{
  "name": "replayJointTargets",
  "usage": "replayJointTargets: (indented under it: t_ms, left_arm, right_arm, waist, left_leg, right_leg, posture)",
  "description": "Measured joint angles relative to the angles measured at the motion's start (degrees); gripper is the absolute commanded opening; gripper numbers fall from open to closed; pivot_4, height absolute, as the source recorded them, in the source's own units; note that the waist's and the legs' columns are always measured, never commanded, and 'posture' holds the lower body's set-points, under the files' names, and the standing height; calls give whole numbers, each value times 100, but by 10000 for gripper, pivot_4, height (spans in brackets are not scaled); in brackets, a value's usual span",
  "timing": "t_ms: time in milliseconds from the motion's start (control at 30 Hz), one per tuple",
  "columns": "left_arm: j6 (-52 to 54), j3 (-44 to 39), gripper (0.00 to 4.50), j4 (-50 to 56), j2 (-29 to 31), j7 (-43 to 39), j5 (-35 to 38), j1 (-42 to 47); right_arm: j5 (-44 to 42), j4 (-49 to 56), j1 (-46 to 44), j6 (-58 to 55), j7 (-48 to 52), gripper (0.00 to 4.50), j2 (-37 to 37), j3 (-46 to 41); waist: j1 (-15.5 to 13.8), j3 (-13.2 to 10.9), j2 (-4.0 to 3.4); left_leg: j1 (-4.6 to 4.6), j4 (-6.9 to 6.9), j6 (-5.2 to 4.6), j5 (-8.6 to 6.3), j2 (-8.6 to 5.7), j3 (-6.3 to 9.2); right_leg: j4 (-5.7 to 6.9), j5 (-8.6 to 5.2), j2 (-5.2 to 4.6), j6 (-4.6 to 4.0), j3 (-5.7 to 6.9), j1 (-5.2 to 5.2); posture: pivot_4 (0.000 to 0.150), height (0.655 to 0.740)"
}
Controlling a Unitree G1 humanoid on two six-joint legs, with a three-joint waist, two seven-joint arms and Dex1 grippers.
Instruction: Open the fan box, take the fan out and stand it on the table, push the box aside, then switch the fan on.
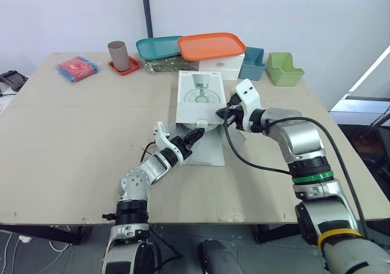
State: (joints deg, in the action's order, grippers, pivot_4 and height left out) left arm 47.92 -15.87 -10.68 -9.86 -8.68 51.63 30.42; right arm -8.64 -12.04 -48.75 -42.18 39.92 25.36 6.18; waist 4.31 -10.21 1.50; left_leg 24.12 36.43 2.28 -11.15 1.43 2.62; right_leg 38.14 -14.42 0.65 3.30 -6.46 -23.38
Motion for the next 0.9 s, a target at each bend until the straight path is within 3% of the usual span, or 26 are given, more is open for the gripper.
replayJointTargets:
  t_ms: [900]
  left_arm:
    - [-307, 152, 33275, -635, 38, -160, -175, 226]
  right_arm:
    - [-12, 169, 85, -69, -17, 0, -2, 1]
  waist:
    - [0, 0, 0]
  left_leg:
    - [4, -1, 0, 0, -1, 1]
  right_leg:
    - [-3, -2, 0, 3, 0, -2]
  posture:
    - [1500, 7400]
